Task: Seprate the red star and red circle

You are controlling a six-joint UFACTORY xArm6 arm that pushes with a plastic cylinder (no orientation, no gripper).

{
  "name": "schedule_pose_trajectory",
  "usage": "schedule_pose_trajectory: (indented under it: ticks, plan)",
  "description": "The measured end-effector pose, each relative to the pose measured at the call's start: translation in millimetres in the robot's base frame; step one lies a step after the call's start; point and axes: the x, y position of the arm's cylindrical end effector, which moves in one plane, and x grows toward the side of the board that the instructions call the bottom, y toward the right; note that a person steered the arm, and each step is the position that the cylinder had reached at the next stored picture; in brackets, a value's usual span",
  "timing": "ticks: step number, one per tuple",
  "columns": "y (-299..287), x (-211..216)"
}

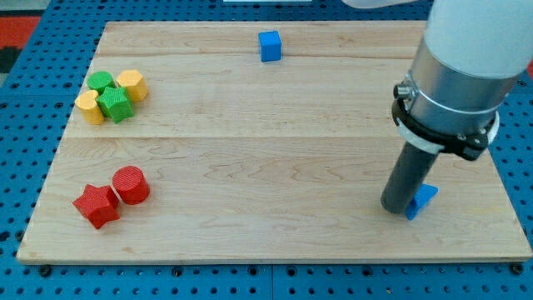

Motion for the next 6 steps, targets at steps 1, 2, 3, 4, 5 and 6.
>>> schedule_pose_trajectory:
  ticks: [1, 2, 3, 4, 5, 6]
  plan:
    - [-78.9, 51.7]
    - [-178.6, 52.3]
    - [-327.7, 41.7]
    - [-418.7, 9.0]
    - [-342.8, -24.6]
    - [-259.9, -25.7]
